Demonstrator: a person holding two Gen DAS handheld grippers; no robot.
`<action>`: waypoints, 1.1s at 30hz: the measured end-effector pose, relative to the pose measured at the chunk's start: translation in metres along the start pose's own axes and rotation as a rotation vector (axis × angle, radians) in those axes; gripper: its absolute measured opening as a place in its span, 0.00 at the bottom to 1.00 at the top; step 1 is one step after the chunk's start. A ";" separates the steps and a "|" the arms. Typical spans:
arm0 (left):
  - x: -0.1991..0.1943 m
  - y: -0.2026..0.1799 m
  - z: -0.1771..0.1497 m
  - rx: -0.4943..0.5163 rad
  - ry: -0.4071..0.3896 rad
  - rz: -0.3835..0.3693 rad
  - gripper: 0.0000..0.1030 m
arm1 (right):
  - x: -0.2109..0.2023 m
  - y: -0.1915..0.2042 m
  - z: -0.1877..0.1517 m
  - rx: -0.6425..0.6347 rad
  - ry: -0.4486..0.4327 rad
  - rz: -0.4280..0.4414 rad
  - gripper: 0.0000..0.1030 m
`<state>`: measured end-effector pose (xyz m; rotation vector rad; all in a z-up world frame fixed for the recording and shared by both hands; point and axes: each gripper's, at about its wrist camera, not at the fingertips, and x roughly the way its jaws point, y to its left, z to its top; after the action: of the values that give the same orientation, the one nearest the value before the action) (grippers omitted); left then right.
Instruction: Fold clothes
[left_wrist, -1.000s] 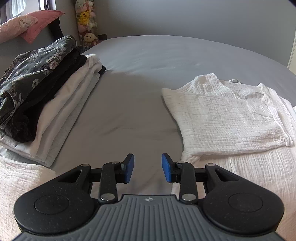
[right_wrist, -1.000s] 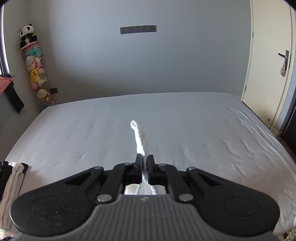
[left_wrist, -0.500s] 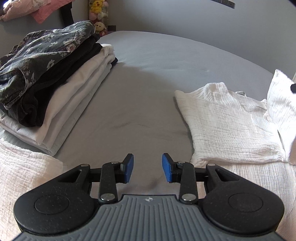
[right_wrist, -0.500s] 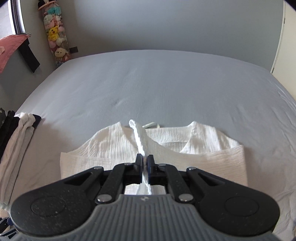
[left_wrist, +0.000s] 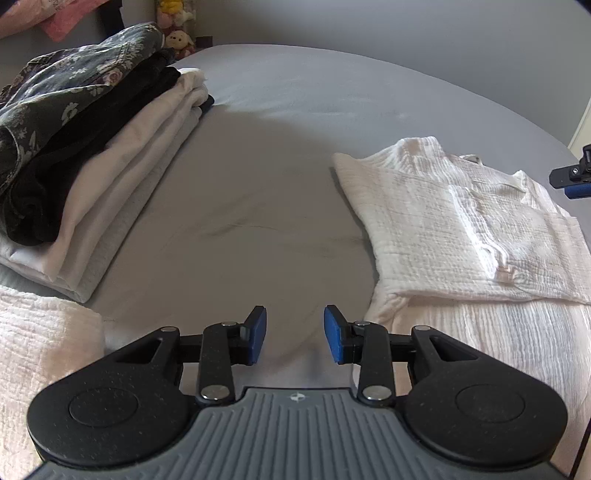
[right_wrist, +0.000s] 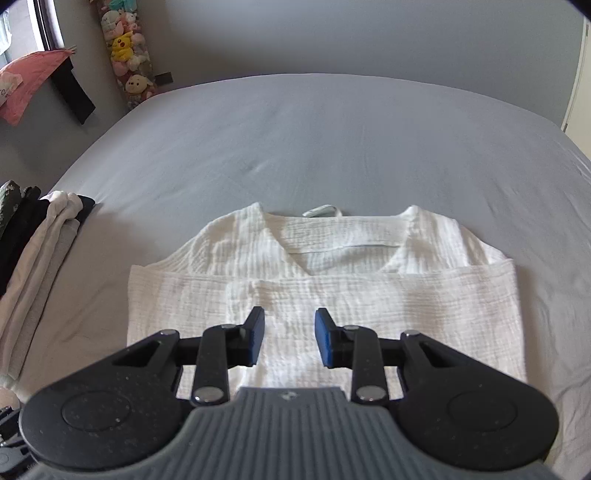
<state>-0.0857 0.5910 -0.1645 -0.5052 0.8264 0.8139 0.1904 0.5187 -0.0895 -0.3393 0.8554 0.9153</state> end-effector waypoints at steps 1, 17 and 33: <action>-0.001 -0.001 -0.001 0.005 0.008 -0.016 0.50 | -0.008 -0.013 -0.006 0.014 0.005 -0.005 0.32; -0.043 -0.024 -0.074 0.092 0.204 0.029 0.55 | -0.114 -0.214 -0.199 0.261 0.129 -0.215 0.51; -0.061 -0.031 -0.134 -0.030 0.343 0.078 0.54 | -0.119 -0.231 -0.270 0.416 0.222 -0.236 0.47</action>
<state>-0.1461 0.4555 -0.1920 -0.6536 1.1568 0.8241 0.2032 0.1581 -0.1891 -0.1751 1.1572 0.4694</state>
